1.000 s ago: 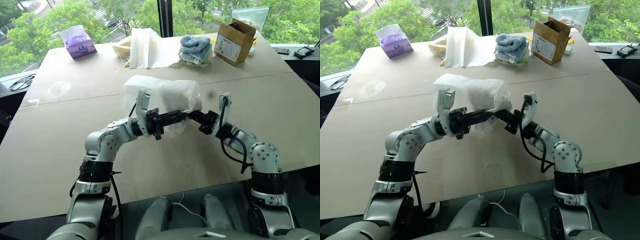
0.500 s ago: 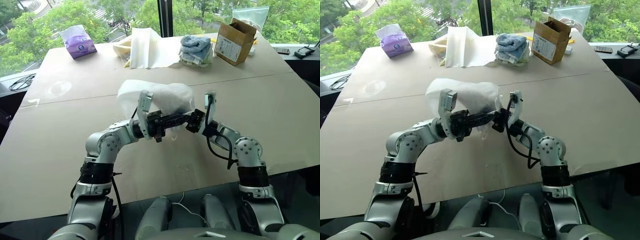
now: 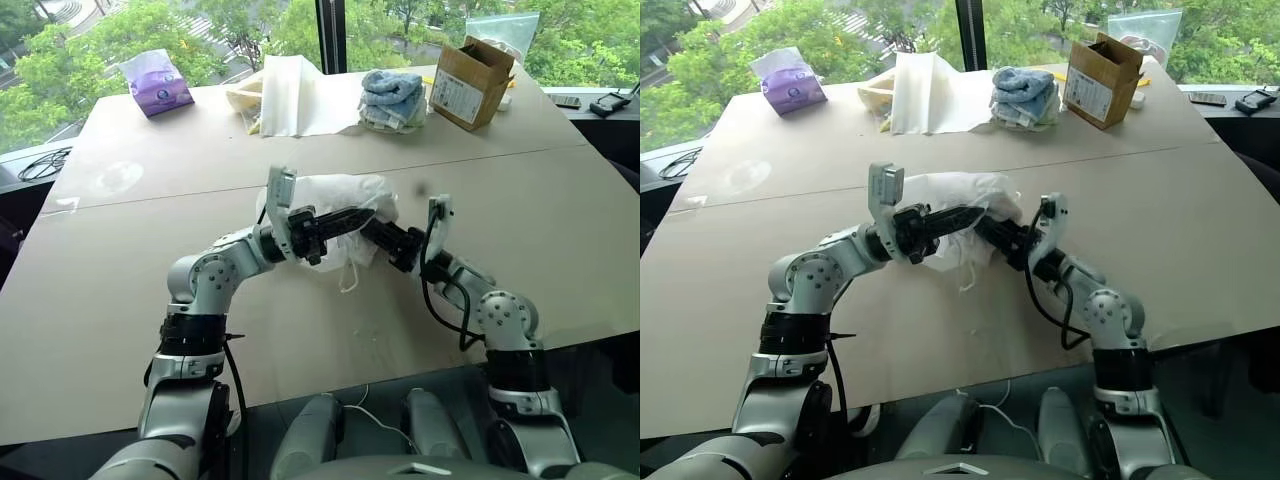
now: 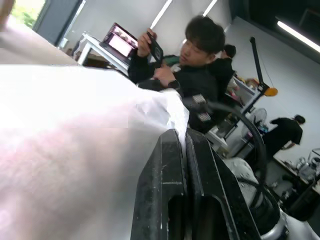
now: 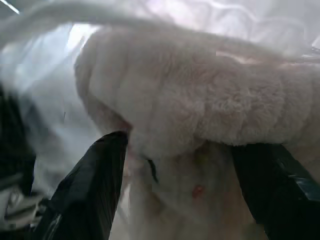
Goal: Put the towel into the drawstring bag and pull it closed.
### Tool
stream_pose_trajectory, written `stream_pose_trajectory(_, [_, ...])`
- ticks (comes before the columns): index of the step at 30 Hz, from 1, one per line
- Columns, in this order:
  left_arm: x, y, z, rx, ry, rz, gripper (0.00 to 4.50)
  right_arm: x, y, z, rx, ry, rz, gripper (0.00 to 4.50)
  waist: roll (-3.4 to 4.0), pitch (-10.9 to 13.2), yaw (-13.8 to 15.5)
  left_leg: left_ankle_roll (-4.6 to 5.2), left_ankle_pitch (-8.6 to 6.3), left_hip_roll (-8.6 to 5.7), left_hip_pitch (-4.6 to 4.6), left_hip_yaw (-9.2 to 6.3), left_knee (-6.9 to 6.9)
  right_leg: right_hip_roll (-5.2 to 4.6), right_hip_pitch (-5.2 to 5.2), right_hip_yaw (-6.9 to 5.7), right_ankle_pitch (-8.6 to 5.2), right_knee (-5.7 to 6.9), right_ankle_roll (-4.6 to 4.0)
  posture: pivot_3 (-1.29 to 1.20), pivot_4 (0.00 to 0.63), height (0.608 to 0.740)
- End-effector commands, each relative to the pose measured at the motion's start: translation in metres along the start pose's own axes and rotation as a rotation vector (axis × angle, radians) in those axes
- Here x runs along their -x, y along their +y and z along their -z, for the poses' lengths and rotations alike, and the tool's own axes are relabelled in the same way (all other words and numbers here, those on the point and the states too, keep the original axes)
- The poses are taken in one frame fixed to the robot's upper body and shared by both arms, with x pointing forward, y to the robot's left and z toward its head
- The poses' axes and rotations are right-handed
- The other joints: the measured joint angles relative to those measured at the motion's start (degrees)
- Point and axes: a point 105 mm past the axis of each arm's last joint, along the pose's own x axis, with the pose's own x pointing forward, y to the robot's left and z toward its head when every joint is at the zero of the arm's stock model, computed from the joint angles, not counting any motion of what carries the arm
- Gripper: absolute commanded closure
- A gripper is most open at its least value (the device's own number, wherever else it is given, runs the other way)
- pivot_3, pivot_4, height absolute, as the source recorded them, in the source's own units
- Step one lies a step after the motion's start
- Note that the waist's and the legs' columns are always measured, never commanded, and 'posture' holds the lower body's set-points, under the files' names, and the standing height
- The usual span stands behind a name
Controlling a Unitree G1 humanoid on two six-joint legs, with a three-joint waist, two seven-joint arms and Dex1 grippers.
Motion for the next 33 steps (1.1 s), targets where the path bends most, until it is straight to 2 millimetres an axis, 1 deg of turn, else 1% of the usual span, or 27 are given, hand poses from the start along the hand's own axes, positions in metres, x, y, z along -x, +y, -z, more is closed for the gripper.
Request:
stream_pose_trajectory(1, [0.0, -0.003, -0.022, -0.023, -0.072, 0.013, 4.5, 0.007, 0.017, -0.004, 0.11, 0.004, -0.065, 0.98, 0.0, 0.0, 0.0, 0.0, 0.0, 0.0, 0.0, 0.0, 0.01, 0.0, 0.01, -0.01, 0.0, 0.0, 0.0, 0.0, 0.15, 0.74])
stream_pose_trajectory(5, [-0.002, 0.0, -0.026, -0.014, -0.092, 0.011, 4.5, 0.017, 0.014, 0.005, 0.19, 0.074, -0.058, 0.98, -0.01, 0.0, 0.1, 0.0, 0.0, 0.02, 0.02, 0.0, 0.02, 0.01, 0.02, -0.01, 0.0, 0.03, 0.0, 0.0, 0.15, 0.74])
stream_pose_trajectory(7, [-0.003, 0.0, -0.026, -0.012, -0.092, 0.012, 4.5, 0.018, 0.011, 0.011, 0.243, 0.117, -0.042, 0.98, -0.02, 0.0, 0.1, 0.0, 0.0, 0.0, 0.01, 0.0, 0.03, 0.0, 0.02, -0.01, 0.0, 0.01, 0.0, 0.0, 0.15, 0.74])
stream_pose_trajectory(9, [-0.003, 0.0, -0.025, -0.01, -0.09, 0.014, 4.5, 0.015, 0.007, 0.01, 0.253, 0.114, -0.022, 0.98, -0.02, 0.0, 0.1, 0.0, 0.0, 0.0, 0.01, 0.01, 0.03, 0.0, 0.03, 0.0, 0.0, -0.01, 0.0, 0.0, 0.15, 0.74])
stream_pose_trajectory(12, [-0.003, -0.001, -0.02, -0.004, -0.064, 0.025, 4.5, 0.002, -0.005, 0.0, 0.236, 0.044, 0.058, 0.98, -0.02, 0.0, 0.0, -0.01, 0.0, 0.03, 0.01, 0.01, 0.02, 0.02, 0.02, -0.01, 0.0, 0.01, 0.0, 0.0, 0.15, 0.74])
stream_pose_trajectory(15, [0.0, -0.003, -0.012, -0.014, -0.027, 0.027, 4.5, 0.0, -0.003, -0.02, 0.148, -0.096, 0.047, 1.69, -0.02, 0.0, 0.1, -0.01, 0.01, 0.03, 0.02, 0.01, 0.02, 0.01, 0.01, 0.01, 0.0, 0.03, 0.0, 0.0, 0.15, 0.74])
stream_pose_trajectory(16, [0.001, -0.003, -0.011, -0.018, -0.017, 0.027, 4.5, 0.001, -0.001, -0.025, 0.128, -0.122, 0.035, 2.1, -0.02, 0.0, 0.2, -0.01, 0.0, 0.03, 0.02, 0.0, 0.02, 0.01, 0.02, 0.0, 0.0, 0.02, 0.0, 0.0, 0.15, 0.74])
stream_pose_trajectory(18, [0.003, -0.003, -0.009, -0.02, -0.005, 0.025, 4.5, 0.006, 0.004, -0.037, 0.079, -0.194, -0.001, 3.07, -0.02, 0.0, 0.2, 0.0, 0.0, 0.01, 0.01, 0.0, 0.0, -0.01, 0.02, 0.0, 0.0, -0.05, 0.0, 0.0, 0.15, 0.74])
stream_pose_trajectory(19, [0.004, -0.003, -0.008, -0.019, -0.003, 0.025, 4.5, 0.008, 0.007, -0.042, 0.058, -0.22, -0.016, 3.66, -0.02, 0.0, 0.2, 0.0, 0.0, 0.01, -0.01, -0.04, -0.01, -0.02, 0.03, -0.03, 0.0, -0.12, 0.0, 0.0, 0.15, 0.74])
stream_pose_trajectory(20, [0.005, -0.003, -0.008, -0.017, -0.001, 0.026, 4.5, 0.011, 0.01, -0.049, 0.029, -0.256, -0.041, 4.08, -0.02, 0.0, 0.3, 0.0, 0.0, 0.01, -0.02, -0.05, -0.02, -0.02, 0.02, -0.04, 0.0, -0.15, 0.0, 0.0, 0.15, 0.74])
stream_pose_trajectory(21, [0.005, -0.002, -0.008, -0.016, 0.005, 0.028, 4.5, 0.013, 0.015, -0.056, -0.001, -0.29, -0.077, 4.39, -0.02, 0.0, 0.3, 0.0, 0.0, 0.01, -0.02, -0.07, -0.02, -0.02, 0.02, -0.06, 0.0, -0.16, 0.0, 0.0, 0.15, 0.74])
stream_pose_trajectory(23, [0.004, -0.002, -0.009, -0.017, 0.008, 0.034, 4.5, 0.016, 0.023, -0.064, -0.054, -0.327, -0.145, 4.46, -0.01, 0.0, 0.2, 0.0, 0.0, 0.01, -0.02, -0.08, -0.04, -0.01, 0.04, -0.06, 0.0, -0.17, 0.0, 0.0, 0.15, 0.74])
stream_pose_trajectory(25, [0.002, -0.002, -0.013, -0.022, -0.001, 0.035, 4.5, 0.019, 0.027, -0.065, -0.089, -0.33, -0.179, 4.46, -0.01, 0.0, 0.0, 0.0, 0.0, 0.03, -0.02, -0.06, -0.05, 0.0, 0.05, -0.04, 0.0, -0.17, 0.0, 0.0, 0.15, 0.74])
stream_pose_trajectory(28, [0.003, 0.003, -0.022, -0.035, -0.025, 0.018, 4.5, 0.032, 0.024, -0.063, -0.11, -0.327, -0.177, 4.46, -0.01, 0.0, 0.1, 0.0, 0.0, 0.03, -0.01, -0.06, -0.07, 0.0, 0.04, -0.05, 0.0, -0.16, 0.0, 0.0, 0.15, 0.74])
stream_pose_trajectory(31, [0.007, 0.009, -0.032, -0.034, -0.05, -0.001, 4.5, 0.049, 0.022, -0.066, -0.135, -0.351, -0.169, 4.46, -0.01, 0.0, 0.2, 0.0, 0.0, 0.01, -0.02, -0.06, -0.1, -0.01, 0.05, -0.06, 0.0, -0.2, 0.0, 0.0, 0.15, 0.74])
stream_pose_trajectory(33, [0.008, 0.012, -0.036, -0.024, -0.058, -0.006, 4.5, 0.052, 0.025, -0.064, -0.136, -0.341, -0.173, 4.46, -0.01, 0.0, 0.1, 0.01, 0.0, 0.01, -0.03, -0.05, -0.1, -0.01, 0.04, -0.05, 0.0, -0.23, 0.0, 0.0, 0.15, 0.74])
